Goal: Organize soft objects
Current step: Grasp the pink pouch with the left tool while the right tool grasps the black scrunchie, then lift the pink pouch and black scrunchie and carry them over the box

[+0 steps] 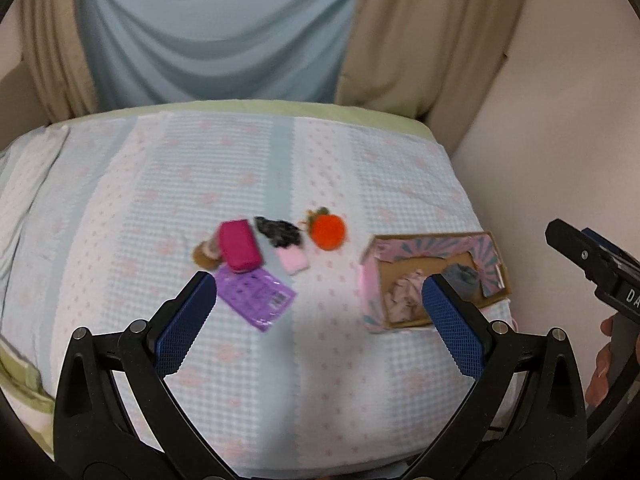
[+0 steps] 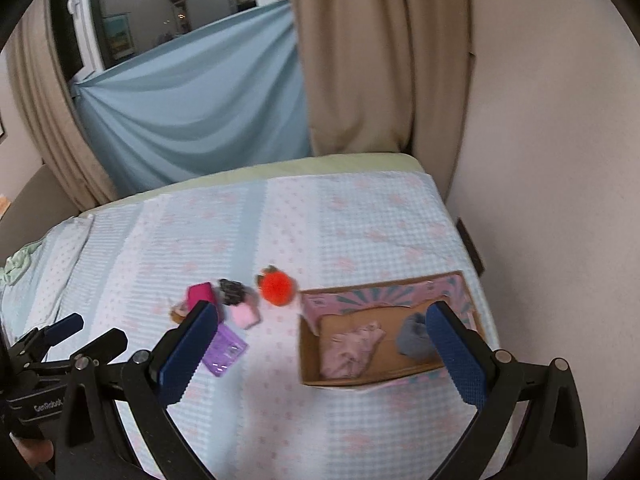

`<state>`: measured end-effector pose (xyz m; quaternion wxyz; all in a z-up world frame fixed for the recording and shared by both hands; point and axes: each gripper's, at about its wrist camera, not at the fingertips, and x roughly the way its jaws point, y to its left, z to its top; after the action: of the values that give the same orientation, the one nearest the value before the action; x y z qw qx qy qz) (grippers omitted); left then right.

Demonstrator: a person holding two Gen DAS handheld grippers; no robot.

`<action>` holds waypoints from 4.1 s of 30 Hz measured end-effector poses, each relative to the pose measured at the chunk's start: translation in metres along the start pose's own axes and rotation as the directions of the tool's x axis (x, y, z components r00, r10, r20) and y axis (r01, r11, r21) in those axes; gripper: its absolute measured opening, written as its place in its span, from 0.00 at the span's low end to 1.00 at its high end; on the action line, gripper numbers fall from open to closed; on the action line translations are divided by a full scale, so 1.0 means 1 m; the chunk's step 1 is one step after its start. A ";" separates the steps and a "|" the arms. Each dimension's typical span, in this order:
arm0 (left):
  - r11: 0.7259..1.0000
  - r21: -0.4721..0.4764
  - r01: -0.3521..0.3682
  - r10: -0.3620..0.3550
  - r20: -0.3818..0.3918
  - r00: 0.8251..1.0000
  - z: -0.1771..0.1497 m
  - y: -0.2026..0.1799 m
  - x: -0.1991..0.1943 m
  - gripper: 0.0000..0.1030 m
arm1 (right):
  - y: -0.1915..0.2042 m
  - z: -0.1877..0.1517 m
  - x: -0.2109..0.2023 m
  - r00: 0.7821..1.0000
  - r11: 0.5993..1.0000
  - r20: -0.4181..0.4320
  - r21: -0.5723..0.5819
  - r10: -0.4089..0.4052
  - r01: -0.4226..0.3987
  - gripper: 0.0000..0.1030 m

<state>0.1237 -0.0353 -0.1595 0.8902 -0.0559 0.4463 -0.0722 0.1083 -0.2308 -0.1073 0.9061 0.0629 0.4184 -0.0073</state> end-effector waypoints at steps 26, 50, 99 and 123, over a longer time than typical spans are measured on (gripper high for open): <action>0.973 -0.150 -0.174 0.156 -0.123 0.980 -0.012 0.130 0.167 0.99 | 0.142 0.019 0.205 0.974 0.970 -0.193 -0.188 0.115 -0.152 1.00; 0.935 -0.219 -0.280 0.199 -0.330 0.923 -0.037 0.135 0.383 0.88 | 0.157 -0.022 0.458 0.713 0.899 -0.659 -0.129 0.238 -0.419 0.75; 0.995 -0.055 -0.080 0.074 -0.106 0.992 0.056 0.135 0.125 0.47 | 0.142 0.021 0.162 0.923 0.947 -0.273 -0.097 0.271 -0.307 0.24; 0.992 0.117 0.056 -0.052 -0.032 0.998 0.033 -0.066 0.059 0.47 | -0.051 0.006 0.028 0.983 0.987 -0.101 0.064 0.151 -0.145 0.24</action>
<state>0.1796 -0.1097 -0.1757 0.8832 -0.0142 0.4524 -0.1232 0.1277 -0.2814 -0.1297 0.8787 0.1194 0.4594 0.0515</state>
